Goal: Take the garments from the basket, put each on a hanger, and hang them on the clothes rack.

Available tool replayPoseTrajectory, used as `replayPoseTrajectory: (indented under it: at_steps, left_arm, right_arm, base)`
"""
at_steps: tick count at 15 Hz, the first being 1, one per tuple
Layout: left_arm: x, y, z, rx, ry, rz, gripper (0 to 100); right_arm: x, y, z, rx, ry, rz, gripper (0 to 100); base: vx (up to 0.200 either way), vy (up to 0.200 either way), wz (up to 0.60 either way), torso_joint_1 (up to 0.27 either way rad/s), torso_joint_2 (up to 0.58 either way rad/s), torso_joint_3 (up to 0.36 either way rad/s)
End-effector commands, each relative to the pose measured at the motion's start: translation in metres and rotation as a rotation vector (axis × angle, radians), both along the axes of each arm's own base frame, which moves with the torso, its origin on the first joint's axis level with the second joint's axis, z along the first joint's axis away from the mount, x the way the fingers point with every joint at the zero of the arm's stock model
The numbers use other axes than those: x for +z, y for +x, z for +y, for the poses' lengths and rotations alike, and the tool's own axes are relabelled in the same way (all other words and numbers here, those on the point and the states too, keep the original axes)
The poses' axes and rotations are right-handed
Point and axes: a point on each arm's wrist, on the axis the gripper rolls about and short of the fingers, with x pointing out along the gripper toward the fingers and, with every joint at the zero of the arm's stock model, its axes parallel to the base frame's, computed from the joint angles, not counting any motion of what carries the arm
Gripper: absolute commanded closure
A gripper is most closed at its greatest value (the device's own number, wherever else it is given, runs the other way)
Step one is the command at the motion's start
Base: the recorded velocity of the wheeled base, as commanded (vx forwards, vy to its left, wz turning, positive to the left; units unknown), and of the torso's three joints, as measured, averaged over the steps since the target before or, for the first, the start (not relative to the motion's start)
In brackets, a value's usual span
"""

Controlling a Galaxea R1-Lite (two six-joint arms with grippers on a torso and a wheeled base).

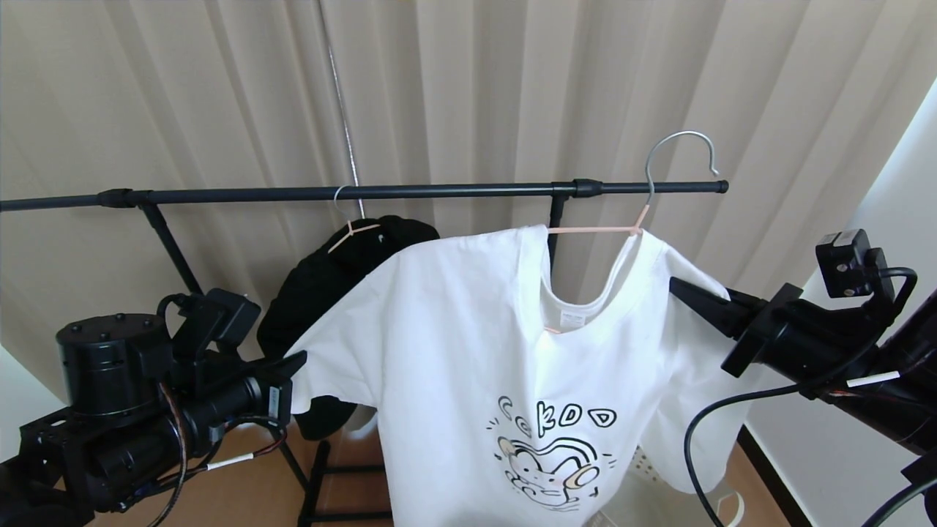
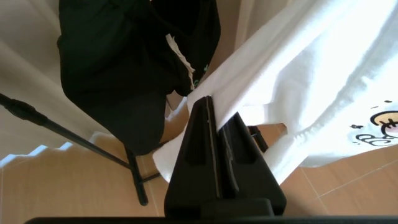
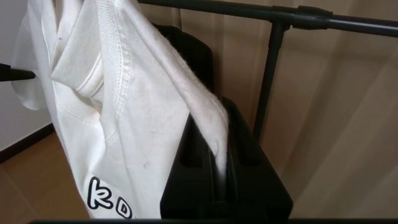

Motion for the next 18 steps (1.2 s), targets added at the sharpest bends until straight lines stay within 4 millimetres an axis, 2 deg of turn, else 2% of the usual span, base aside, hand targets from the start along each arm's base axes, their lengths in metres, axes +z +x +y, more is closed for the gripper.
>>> replayPoseTrajectory:
  at_steps: [1, 7, 8, 11, 15, 16, 18]
  left_arm:
    - [0.000, 0.000, 0.000, 0.000, 0.000, 0.000, 100]
    - [-0.003, -0.002, 0.000, -0.007, 0.002, 0.011, 100]
    - [-0.004, -0.004, -0.001, -0.016, 0.003, 0.016, 0]
    - [0.008, -0.012, -0.004, -0.046, -0.011, -0.031, 0]
    - [0.038, -0.018, -0.010, -0.187, -0.065, -0.116, 0]
    - [0.048, -0.018, -0.014, -0.212, -0.069, -0.126, 0]
    - [0.093, -0.020, -0.021, -0.350, -0.105, -0.125, 0]
  right_arm:
    - [0.000, 0.001, -0.001, -0.005, 0.000, 0.001, 100]
    - [0.000, 0.002, -0.004, -0.015, 0.002, -0.001, 100]
    - [0.000, 0.002, -0.004, -0.015, 0.001, 0.001, 100]
    - [-0.003, 0.002, -0.003, -0.012, -0.002, 0.012, 100]
    - [-0.008, 0.000, -0.002, 0.018, -0.009, 0.033, 100]
    - [-0.010, -0.003, -0.002, 0.050, -0.013, 0.043, 100]
    - [-0.015, -0.006, -0.002, 0.078, -0.021, 0.061, 100]
  base:
    - [0.000, 0.000, 0.00, 0.000, 0.00, 0.000]
    - [0.000, 0.000, 0.00, 0.000, 0.00, 0.000]
    - [0.000, 0.000, 0.00, 0.000, 0.00, 0.000]
    - [0.000, 0.000, 0.00, 0.000, 0.00, 0.000]
    - [0.000, 0.000, 0.00, 0.000, 0.00, 0.000]
    - [0.000, 0.000, 0.00, 0.000, 0.00, 0.000]
    - [0.000, 0.000, 0.00, 0.000, 0.00, 0.000]
